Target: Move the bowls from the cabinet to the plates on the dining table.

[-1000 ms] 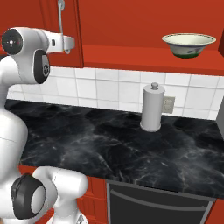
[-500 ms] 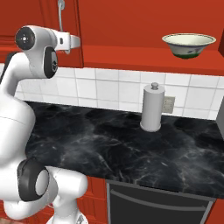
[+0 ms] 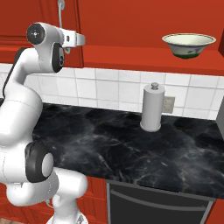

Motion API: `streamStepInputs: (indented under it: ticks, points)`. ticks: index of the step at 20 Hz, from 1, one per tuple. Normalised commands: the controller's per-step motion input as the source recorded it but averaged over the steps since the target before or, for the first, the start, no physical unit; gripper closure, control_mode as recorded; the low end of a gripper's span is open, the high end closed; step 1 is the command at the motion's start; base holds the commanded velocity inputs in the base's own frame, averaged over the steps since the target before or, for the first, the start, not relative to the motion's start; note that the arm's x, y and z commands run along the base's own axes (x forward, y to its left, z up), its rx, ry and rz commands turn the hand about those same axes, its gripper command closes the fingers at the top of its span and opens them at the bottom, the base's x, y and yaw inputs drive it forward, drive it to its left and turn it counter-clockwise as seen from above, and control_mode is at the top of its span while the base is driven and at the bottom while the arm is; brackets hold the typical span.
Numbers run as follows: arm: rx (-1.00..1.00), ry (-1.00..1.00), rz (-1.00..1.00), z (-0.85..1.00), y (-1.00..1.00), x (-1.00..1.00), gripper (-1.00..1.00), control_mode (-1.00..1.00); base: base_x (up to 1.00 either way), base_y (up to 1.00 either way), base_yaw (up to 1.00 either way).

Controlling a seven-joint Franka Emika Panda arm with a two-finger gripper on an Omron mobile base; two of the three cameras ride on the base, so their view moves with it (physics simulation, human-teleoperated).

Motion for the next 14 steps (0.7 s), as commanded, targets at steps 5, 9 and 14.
streamStepInputs:
  ticks: [5, 9, 14]
  points:
    - [0.00, 0.05, 0.00, -0.05, 0.00, 0.39, -1.00, -1.00, 0.00, 0.00, 0.00]
    - [-0.01, 0.04, -0.01, -0.08, 0.05, 0.32, -1.00, -1.00, 0.00, 0.00, 0.00]
    - [0.00, 0.02, 0.00, 0.00, 0.00, 0.02, -1.00, -1.00, 0.00, 0.00, 0.00]
